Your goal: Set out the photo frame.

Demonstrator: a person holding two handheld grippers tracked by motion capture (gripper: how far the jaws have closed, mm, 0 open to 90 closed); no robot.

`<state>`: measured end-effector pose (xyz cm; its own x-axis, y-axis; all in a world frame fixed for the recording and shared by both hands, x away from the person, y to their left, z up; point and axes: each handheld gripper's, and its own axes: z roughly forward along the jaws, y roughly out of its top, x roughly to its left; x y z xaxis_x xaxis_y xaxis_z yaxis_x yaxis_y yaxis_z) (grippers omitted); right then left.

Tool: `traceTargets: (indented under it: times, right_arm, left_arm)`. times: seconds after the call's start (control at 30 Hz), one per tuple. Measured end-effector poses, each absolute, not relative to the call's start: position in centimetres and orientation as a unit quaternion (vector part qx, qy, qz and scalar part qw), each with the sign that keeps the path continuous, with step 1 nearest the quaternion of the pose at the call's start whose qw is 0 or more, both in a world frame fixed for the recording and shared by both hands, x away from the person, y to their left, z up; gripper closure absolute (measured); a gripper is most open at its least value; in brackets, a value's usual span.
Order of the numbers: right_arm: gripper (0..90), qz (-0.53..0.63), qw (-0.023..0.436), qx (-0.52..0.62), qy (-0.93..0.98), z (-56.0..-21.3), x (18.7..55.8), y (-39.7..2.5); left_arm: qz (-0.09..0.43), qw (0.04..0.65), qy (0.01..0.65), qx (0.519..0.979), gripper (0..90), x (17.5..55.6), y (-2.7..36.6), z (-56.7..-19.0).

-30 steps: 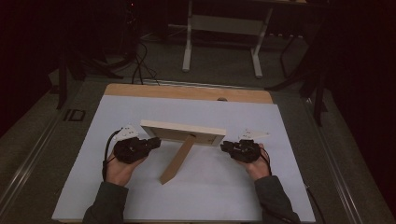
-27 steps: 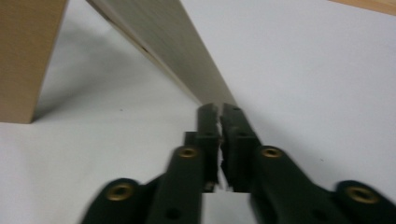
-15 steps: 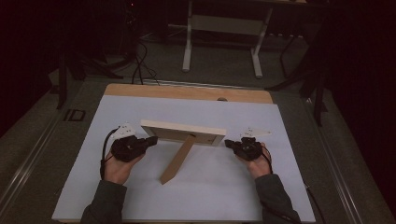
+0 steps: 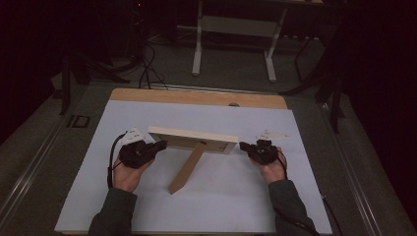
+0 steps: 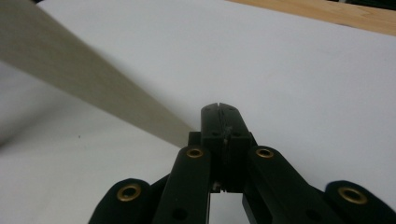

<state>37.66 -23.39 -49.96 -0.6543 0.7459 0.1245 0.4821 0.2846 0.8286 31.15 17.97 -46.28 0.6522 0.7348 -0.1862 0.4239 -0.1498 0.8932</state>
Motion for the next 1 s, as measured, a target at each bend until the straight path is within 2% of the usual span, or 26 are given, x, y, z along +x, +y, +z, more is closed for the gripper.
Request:
traceTargets:
  times: [0.4,1.0]
  right_arm:
    - [90.0,0.462,0.143,0.388,0.785,-49.3,38.4,-22.3]
    - [89.9,0.474,0.114,0.378,0.787,-49.5,39.2,-20.4]
  left_arm:
    - [0.152,0.525,0.384,0.744,90.0,31.4,17.4,-46.0]
    - [0.172,0.509,0.385,0.75,90.0,31.5,16.6,-46.0]
